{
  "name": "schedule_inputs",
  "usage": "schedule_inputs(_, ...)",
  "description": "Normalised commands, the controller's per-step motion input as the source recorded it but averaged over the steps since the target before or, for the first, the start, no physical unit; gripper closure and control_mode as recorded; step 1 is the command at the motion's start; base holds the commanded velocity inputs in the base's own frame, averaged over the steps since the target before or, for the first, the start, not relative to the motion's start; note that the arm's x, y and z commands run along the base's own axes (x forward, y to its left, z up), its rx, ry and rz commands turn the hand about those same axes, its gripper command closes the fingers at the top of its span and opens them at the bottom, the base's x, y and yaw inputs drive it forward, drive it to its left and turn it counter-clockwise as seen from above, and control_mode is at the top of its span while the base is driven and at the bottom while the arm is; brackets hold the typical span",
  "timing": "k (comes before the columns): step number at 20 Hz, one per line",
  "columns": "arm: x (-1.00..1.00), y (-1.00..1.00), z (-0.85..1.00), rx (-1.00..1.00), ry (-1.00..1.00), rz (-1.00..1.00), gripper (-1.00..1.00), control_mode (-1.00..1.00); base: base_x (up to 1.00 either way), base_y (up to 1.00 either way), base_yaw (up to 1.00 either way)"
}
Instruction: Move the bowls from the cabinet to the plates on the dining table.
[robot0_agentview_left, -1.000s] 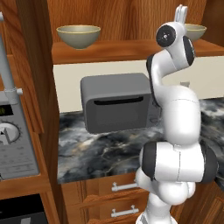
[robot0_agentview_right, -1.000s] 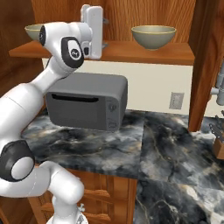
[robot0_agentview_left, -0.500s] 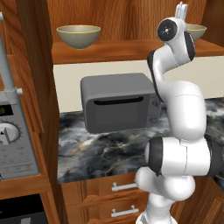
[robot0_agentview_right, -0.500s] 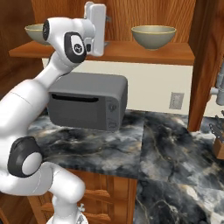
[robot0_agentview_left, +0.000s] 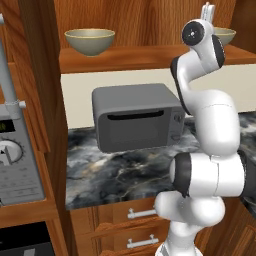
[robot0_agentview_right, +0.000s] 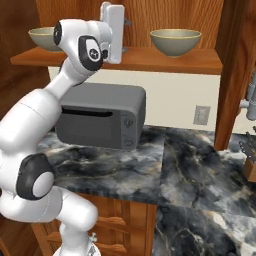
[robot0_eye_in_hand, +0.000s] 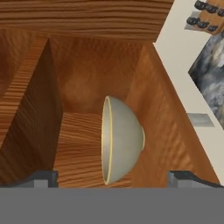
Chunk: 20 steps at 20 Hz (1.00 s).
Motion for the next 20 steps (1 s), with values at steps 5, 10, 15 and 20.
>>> schedule_inputs(5, 0.16, -0.03, -0.09, 0.00, 0.00, 0.00, -1.00, -1.00, 0.00, 0.00, 0.00)
schedule_inputs(10, 0.16, -0.04, -0.08, 0.00, 0.00, 0.00, -1.00, -1.00, 0.00, 0.00, 0.00)
schedule_inputs(15, 0.11, -0.07, -0.07, 0.00, 0.00, 0.00, -1.00, -1.00, 0.00, 0.00, 0.00)
schedule_inputs(20, 0.07, -0.07, -0.08, 0.01, 0.00, 0.00, -1.00, -1.00, 0.00, 0.00, 0.00)
